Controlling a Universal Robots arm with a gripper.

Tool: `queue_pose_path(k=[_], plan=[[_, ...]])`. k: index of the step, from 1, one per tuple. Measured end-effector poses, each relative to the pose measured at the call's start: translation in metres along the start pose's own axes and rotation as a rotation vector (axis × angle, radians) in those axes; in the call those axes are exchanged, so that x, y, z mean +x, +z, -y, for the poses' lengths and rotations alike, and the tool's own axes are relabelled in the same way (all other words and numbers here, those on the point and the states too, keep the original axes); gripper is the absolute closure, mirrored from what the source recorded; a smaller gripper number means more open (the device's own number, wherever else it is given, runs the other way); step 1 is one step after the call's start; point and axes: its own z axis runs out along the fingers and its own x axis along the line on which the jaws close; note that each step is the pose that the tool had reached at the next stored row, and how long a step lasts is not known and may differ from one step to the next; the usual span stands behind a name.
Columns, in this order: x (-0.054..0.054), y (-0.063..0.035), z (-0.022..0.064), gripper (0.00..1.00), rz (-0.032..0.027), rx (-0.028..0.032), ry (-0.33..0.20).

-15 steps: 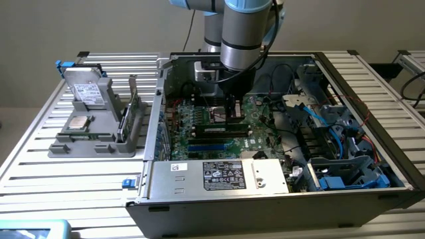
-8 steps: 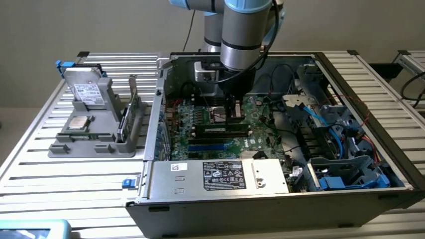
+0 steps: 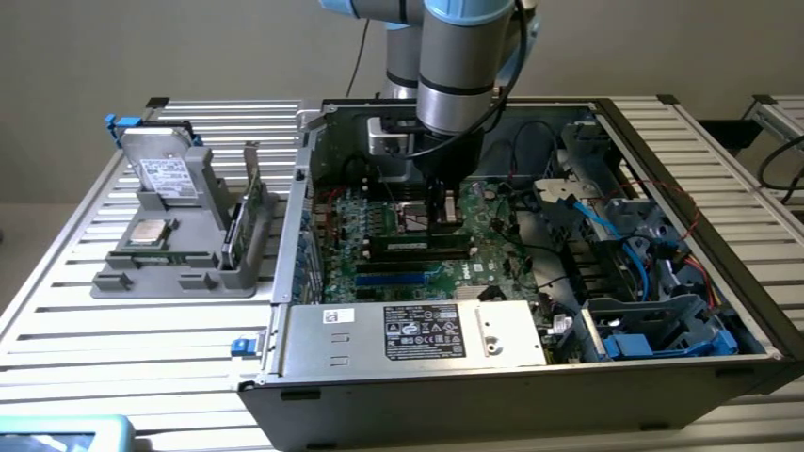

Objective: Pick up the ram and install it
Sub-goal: 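Insert the ram into the slot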

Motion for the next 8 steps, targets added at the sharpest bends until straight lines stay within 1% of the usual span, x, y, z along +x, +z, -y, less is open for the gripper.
queue_pose_path(k=[8], plan=[[0.0005, 0.0002, -0.0015, 0.87, 0.0, 0.0047, 0.0]])
